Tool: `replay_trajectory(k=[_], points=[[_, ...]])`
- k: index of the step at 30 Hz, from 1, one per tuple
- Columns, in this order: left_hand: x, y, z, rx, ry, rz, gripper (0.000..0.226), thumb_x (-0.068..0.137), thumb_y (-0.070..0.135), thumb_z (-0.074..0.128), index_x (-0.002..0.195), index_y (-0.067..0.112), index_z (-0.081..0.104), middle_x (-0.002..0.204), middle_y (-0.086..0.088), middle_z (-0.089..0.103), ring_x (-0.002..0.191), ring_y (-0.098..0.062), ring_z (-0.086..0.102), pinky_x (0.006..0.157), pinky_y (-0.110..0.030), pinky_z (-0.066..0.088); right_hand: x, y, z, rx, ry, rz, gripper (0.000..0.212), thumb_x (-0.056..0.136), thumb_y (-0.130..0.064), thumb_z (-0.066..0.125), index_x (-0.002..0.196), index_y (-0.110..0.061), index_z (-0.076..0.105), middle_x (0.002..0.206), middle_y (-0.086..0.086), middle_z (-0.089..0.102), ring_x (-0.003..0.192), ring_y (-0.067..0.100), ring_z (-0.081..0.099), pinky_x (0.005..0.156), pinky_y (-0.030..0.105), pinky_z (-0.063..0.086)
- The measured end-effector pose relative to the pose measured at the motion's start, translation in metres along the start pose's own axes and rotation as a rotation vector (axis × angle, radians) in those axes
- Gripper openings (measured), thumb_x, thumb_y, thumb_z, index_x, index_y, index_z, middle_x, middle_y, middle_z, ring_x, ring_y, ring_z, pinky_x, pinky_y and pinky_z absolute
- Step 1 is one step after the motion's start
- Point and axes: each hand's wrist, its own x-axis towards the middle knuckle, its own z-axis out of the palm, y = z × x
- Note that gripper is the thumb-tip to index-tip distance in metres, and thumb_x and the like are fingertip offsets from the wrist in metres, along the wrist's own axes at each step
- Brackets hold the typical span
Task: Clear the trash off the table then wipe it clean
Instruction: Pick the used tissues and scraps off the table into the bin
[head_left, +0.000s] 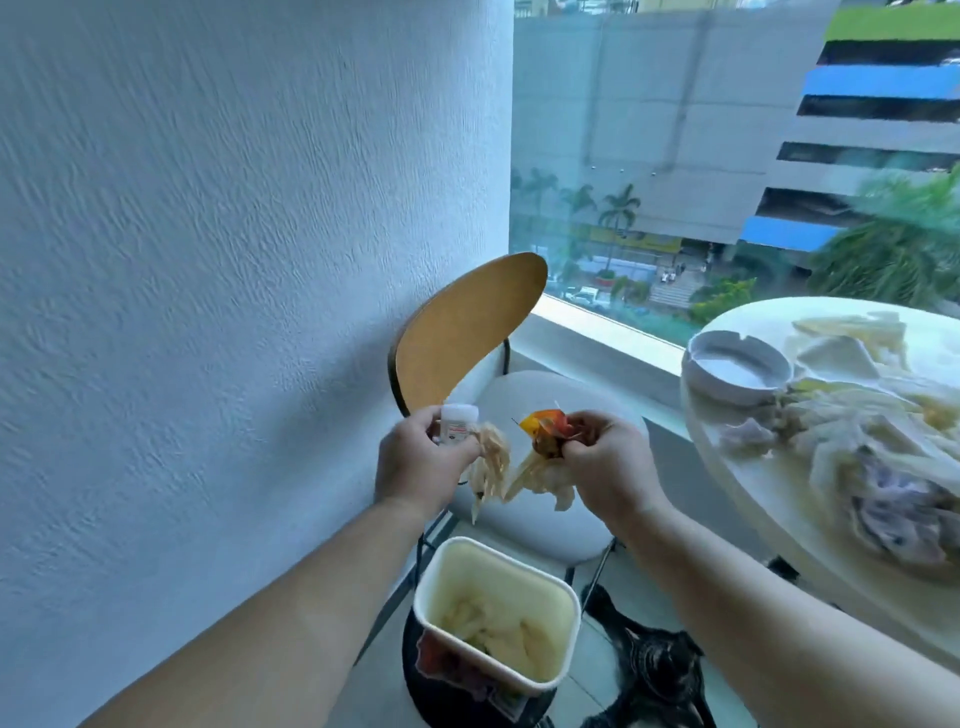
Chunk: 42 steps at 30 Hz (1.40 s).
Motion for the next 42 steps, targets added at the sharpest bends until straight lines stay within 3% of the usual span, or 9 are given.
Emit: replay_trajectory(k=[6, 10, 13, 17, 21, 26, 29, 34, 42], points=[[-0.020, -0.066, 0.041, 0.023, -0.102, -0.207, 0.018, 0.078, 0.028, 0.083, 0.093, 0.033, 0.074, 0.082, 0.011, 0.074, 0.082, -0.009, 0.071, 0.065, -0.023, 0.053, -0.006, 0.080, 0.026, -0.131, -0.062, 0.127, 0.037, 0.082, 0.003, 0.057, 0.077, -0.032, 0.069, 0.066, -0.014, 0.070, 0.064, 0.003, 0.064, 0.053, 0.008, 0.044], [-0.035, -0.109, 0.067, 0.054, -0.101, -0.341, 0.031, 0.077, 0.030, 0.084, 0.100, 0.025, 0.064, 0.087, 0.013, 0.069, 0.078, -0.005, 0.066, 0.064, -0.027, 0.053, -0.012, 0.133, 0.044, -0.177, -0.095, 0.226, 0.028, 0.083, 0.000, 0.057, 0.093, -0.025, 0.065, 0.078, -0.008, 0.071, 0.074, 0.017, 0.067, 0.063, 0.023, 0.047], [-0.046, -0.136, 0.083, 0.140, -0.102, -0.433, 0.031, 0.078, 0.034, 0.080, 0.096, 0.023, 0.057, 0.086, 0.010, 0.066, 0.074, -0.007, 0.062, 0.058, -0.026, 0.045, -0.017, 0.165, 0.057, -0.212, -0.136, 0.284, 0.023, 0.086, -0.004, 0.055, 0.089, -0.023, 0.067, 0.079, -0.002, 0.072, 0.072, 0.019, 0.067, 0.057, 0.027, 0.048], [-0.056, -0.167, 0.100, 0.214, -0.111, -0.487, 0.027, 0.082, 0.034, 0.076, 0.090, 0.022, 0.053, 0.084, 0.007, 0.064, 0.071, -0.011, 0.060, 0.053, -0.027, 0.038, -0.022, 0.198, 0.073, -0.274, -0.187, 0.347, 0.026, 0.085, -0.007, 0.054, 0.089, -0.028, 0.069, 0.082, -0.005, 0.072, 0.076, 0.017, 0.068, 0.066, 0.037, 0.057], [-0.062, -0.194, 0.109, 0.230, -0.120, -0.513, 0.018, 0.089, 0.033, 0.075, 0.087, 0.024, 0.060, 0.090, 0.007, 0.070, 0.078, -0.013, 0.064, 0.063, -0.027, 0.044, -0.024, 0.220, 0.087, -0.278, -0.301, 0.373, 0.016, 0.091, -0.020, 0.063, 0.102, -0.030, 0.069, 0.093, -0.009, 0.074, 0.075, 0.012, 0.070, 0.063, 0.028, 0.057], [-0.068, -0.211, 0.103, 0.257, -0.127, -0.505, 0.017, 0.094, 0.029, 0.071, 0.078, 0.025, 0.067, 0.081, 0.011, 0.071, 0.081, -0.015, 0.067, 0.067, -0.025, 0.045, -0.027, 0.229, 0.091, -0.299, -0.367, 0.370, 0.024, 0.093, -0.025, 0.066, 0.117, -0.028, 0.066, 0.115, -0.015, 0.067, 0.093, 0.014, 0.071, 0.088, 0.037, 0.060], [-0.067, -0.213, 0.095, 0.273, -0.128, -0.503, 0.019, 0.097, 0.025, 0.068, 0.078, 0.025, 0.068, 0.081, 0.010, 0.071, 0.082, -0.018, 0.067, 0.067, -0.025, 0.043, -0.028, 0.229, 0.087, -0.315, -0.318, 0.347, 0.021, 0.097, -0.018, 0.061, 0.115, -0.026, 0.068, 0.109, -0.017, 0.068, 0.086, 0.010, 0.071, 0.080, 0.032, 0.061], [-0.067, -0.207, 0.081, 0.298, -0.146, -0.440, 0.020, 0.099, 0.025, 0.064, 0.079, 0.024, 0.068, 0.079, 0.012, 0.069, 0.075, -0.008, 0.062, 0.061, -0.022, 0.040, -0.033, 0.226, 0.083, -0.295, -0.282, 0.346, 0.025, 0.097, -0.010, 0.056, 0.097, -0.030, 0.071, 0.085, -0.009, 0.075, 0.073, 0.020, 0.075, 0.074, 0.042, 0.065], [-0.066, -0.177, 0.053, 0.271, -0.143, -0.344, 0.024, 0.095, 0.034, 0.064, 0.073, 0.025, 0.068, 0.071, 0.008, 0.071, 0.075, -0.017, 0.066, 0.066, -0.029, 0.050, -0.044, 0.197, 0.076, -0.280, -0.286, 0.285, 0.025, 0.096, -0.010, 0.056, 0.095, -0.030, 0.071, 0.092, -0.012, 0.074, 0.074, 0.014, 0.074, 0.073, 0.037, 0.064]])
